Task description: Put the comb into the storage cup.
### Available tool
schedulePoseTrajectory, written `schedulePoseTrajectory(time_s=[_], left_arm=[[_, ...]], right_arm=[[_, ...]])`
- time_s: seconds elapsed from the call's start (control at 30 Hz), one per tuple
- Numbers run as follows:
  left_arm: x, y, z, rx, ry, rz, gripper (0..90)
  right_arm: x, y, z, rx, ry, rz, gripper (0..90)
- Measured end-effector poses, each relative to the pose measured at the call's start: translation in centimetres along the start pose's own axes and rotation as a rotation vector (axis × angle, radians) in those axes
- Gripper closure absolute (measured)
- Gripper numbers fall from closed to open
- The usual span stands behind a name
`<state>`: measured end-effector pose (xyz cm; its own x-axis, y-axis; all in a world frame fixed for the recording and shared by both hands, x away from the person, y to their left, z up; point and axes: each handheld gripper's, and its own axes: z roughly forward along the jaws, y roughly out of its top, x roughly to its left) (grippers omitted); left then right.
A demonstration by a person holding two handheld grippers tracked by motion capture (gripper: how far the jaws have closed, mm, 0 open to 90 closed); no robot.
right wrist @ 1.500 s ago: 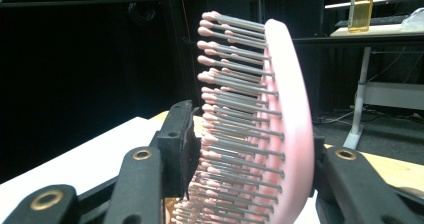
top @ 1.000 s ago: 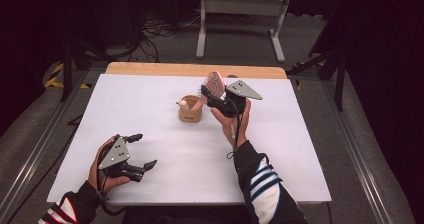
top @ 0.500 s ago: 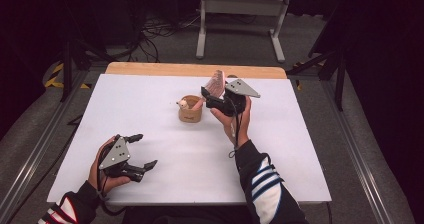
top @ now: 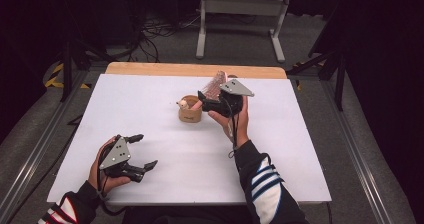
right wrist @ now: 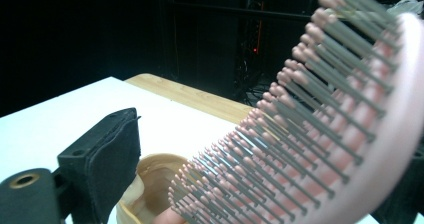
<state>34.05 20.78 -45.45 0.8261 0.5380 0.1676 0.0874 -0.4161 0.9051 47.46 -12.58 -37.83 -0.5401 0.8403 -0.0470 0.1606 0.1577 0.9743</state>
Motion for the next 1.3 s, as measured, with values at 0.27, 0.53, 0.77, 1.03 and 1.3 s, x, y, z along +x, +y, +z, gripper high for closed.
schedulePoseTrajectory(time_s=[0.27,0.53,0.77,1.03,1.3], left_arm=[[0.0,0.0,0.0,0.004,-0.001,-0.001,7.4],[0.0,0.0,0.0,0.004,0.001,-0.002,7.4],[0.0,0.0,0.1,0.005,-0.001,0.0,7.4],[0.0,0.0,0.1,0.006,-0.002,0.002,7.4],[0.0,0.0,0.0,0.006,0.001,0.004,7.4]], right_arm=[[0.0,-0.1,0.2,0.024,-0.006,-0.012,8.5],[-0.3,-0.3,0.3,0.048,-0.016,0.008,6.2],[-0.8,-0.4,0.3,0.058,-0.018,0.029,6.3],[-0.9,-0.6,0.2,0.065,-0.017,0.032,6.2],[-1.0,-1.0,0.2,0.076,-0.016,0.035,6.3]])
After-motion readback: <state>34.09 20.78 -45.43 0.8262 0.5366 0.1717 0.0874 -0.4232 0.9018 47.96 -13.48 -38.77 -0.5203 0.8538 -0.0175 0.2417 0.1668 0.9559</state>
